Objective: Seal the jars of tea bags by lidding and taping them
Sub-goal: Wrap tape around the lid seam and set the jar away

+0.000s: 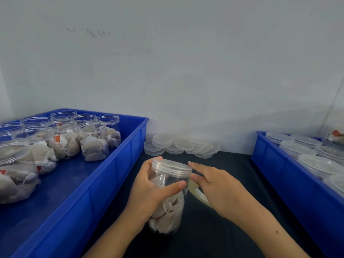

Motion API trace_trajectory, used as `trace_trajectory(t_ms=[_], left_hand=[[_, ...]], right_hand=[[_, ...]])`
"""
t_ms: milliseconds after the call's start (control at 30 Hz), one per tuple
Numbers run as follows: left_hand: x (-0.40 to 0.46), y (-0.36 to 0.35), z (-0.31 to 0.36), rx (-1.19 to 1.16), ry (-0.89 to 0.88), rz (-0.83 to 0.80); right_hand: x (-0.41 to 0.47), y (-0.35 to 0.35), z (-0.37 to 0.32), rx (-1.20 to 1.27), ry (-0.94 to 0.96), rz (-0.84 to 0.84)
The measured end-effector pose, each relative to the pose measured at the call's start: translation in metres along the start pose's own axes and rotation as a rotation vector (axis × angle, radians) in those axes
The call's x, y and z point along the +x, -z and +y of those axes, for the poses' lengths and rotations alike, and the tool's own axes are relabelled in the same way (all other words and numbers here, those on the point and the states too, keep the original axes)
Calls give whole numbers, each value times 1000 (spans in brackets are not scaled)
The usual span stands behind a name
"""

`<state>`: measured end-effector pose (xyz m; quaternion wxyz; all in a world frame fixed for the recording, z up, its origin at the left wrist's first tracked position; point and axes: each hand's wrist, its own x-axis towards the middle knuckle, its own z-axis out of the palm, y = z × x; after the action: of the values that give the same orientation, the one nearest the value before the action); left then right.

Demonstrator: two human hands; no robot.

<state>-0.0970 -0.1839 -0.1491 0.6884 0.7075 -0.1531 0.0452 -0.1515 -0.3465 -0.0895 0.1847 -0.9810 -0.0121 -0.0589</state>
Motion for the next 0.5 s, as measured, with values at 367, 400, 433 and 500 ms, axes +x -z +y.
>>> trace_trajectory(t_ms=[367,400,433,500], left_hand=[[-1,1,2,10,-53,-20],[0,0,4,15,-50,-9],[0,0,6,27,-49,-2],[1,1,9,36,-40,-2]], right_hand=[[-1,1,3,89,7,-11],[-2,0,1,67,13,8],[-4,-1,-1,33,29,28],[-5,-4,-6,-59,67,56]])
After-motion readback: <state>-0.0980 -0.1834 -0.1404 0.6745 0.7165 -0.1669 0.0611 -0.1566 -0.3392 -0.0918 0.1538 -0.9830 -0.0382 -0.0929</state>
